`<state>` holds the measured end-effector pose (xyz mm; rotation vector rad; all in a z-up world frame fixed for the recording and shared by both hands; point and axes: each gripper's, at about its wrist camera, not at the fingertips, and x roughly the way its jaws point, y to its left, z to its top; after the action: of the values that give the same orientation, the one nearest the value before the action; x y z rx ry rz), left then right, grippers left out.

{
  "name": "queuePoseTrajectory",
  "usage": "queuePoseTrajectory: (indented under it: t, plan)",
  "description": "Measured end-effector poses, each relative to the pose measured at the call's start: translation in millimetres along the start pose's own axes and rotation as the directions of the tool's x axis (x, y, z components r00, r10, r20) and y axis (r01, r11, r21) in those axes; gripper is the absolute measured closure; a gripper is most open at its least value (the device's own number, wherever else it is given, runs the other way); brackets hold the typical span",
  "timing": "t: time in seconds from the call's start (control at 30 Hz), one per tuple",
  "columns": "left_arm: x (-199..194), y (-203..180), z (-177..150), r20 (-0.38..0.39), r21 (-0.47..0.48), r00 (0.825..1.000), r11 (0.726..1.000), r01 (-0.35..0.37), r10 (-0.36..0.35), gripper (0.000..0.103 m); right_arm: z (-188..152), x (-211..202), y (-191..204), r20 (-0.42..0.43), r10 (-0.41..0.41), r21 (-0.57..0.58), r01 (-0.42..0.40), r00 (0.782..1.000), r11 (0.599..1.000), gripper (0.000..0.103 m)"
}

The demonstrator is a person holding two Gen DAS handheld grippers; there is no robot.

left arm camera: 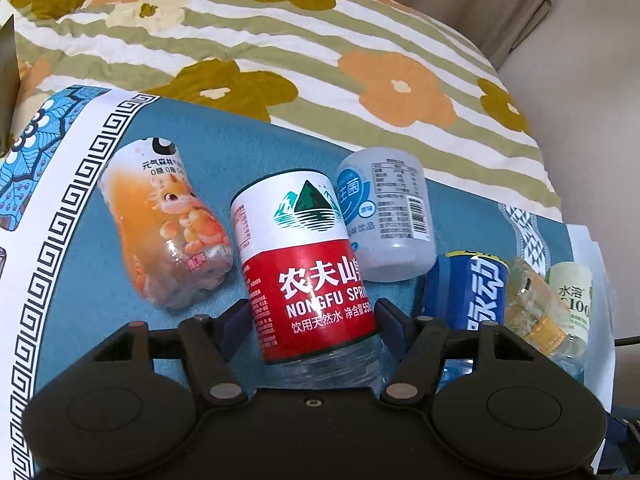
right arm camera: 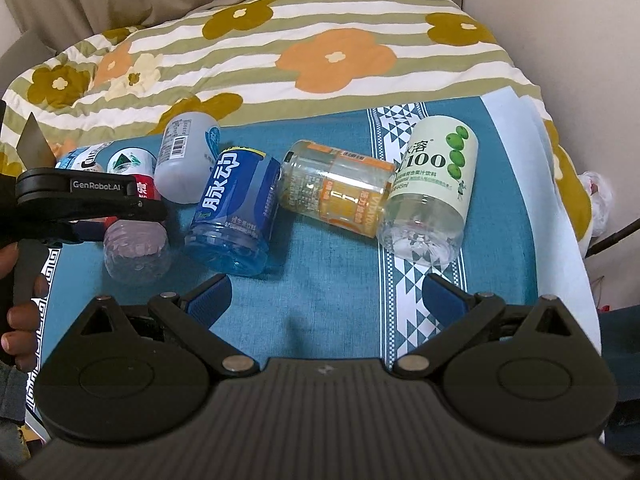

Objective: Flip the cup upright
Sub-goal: 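Close the right gripper around the red-labelled bottle's label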

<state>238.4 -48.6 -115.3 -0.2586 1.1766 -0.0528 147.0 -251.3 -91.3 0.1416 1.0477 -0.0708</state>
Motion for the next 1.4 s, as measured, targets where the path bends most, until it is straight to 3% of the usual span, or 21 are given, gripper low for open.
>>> queuePoseTrajectory:
  t: [0.33, 0.63, 1.0, 1.4]
  plan:
    - [-36.6, -13.6, -18.5, 0.045, 0.061, 0.999, 0.998, 0.016, -0.019, 0.032, -14.2, -25.9, -3.4, 0.046, 0.015, -0.009, -0.015, 0.999, 1.0, 0.0]
    - [-63.8, -23.7, -71.0, 0.026, 0.169, 0.999, 0.985, 0.028, -0.033, 0.032, -42.8, -51.2, -13.7, 0.074, 0.01, -0.019, -0.009, 0.997, 1.0, 0.0]
    - [-56.3, -39.0, -137.7, -0.013, 0.326, 1.0, 0.945, 0.005, -0.001, 0.032, -82.5, -62.1, -25.7, 0.065, 0.011, -0.016, -0.01, 0.998, 1.0, 0.0]
    - [-39.7, -44.4, -148.2, -0.021, 0.368, 1.0, 0.93, -0.006, 0.015, 0.031, -104.2, -62.7, -35.5, 0.051, 0.011, 0.005, -0.011, 0.999, 1.0, 0.0]
